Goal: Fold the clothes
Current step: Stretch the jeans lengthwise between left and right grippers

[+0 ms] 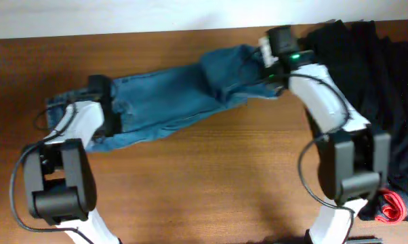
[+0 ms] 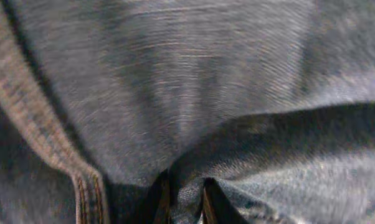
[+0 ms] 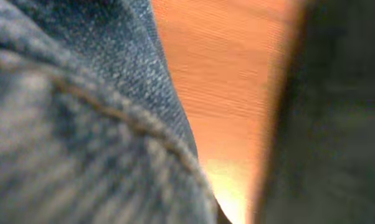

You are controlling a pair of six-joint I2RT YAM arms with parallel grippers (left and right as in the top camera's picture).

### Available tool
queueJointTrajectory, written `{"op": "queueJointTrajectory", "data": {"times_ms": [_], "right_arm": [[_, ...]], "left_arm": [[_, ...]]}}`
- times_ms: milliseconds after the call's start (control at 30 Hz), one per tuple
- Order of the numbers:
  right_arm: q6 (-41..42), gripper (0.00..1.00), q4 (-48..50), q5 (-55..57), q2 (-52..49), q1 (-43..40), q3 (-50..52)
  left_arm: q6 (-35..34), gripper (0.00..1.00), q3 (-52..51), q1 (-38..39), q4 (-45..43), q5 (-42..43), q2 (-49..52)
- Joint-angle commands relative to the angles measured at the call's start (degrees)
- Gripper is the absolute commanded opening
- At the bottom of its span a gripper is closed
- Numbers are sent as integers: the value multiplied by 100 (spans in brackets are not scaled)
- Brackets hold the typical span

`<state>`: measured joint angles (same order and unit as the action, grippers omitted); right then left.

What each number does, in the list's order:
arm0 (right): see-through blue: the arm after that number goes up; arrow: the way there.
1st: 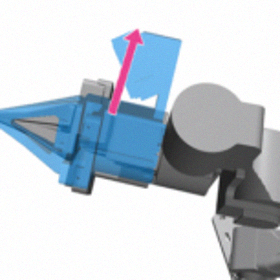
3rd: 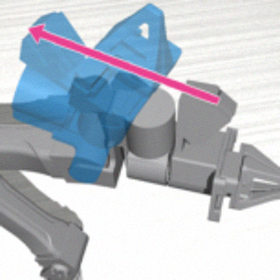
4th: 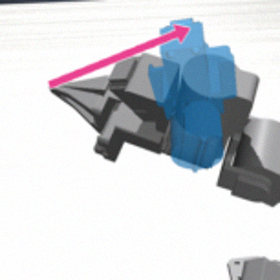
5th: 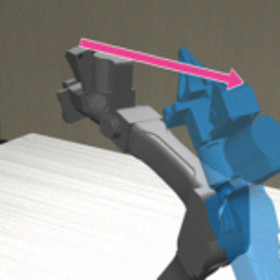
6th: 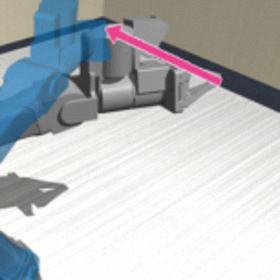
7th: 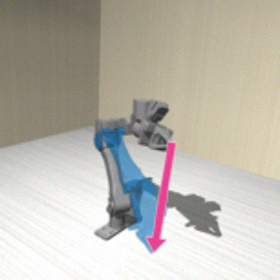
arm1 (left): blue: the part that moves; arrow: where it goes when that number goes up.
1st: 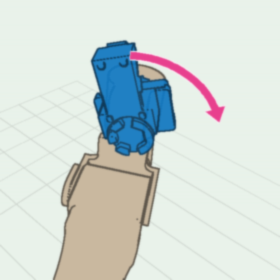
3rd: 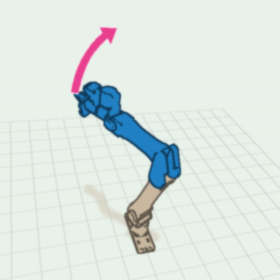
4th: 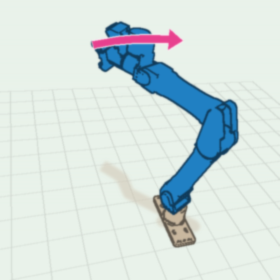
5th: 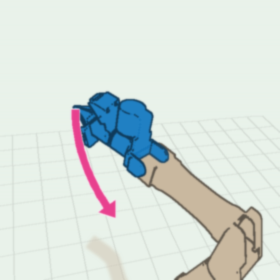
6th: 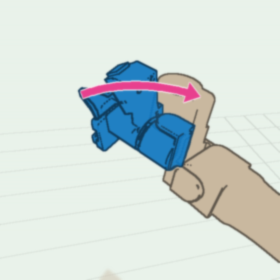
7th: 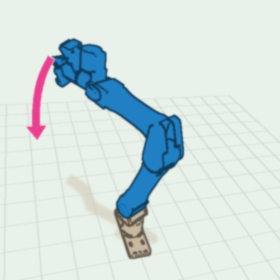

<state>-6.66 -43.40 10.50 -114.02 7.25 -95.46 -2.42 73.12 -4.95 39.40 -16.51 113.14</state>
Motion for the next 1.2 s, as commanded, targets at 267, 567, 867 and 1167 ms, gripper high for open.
{"op": "queueJointTrajectory", "data": {"times_ms": [267, 567, 867, 1167], "right_arm": [[570, 4, -1224, 245, 1029, -1241, -197], [610, 4, -1115, 1147, 1095, -2129, -273], [546, 4, -1488, 920, 1143, -2227, -409], [544, 24, -2361, 1274, 1143, -2474, -409]], "left_arm": [[-94, 20, 721, -894, -343, -610, 341], [-57, 21, 835, -715, -341, -254, 341], [-57, 21, 835, -715, -225, -212, 343], [-57, 22, 835, -715, -162, -212, 341]]}}
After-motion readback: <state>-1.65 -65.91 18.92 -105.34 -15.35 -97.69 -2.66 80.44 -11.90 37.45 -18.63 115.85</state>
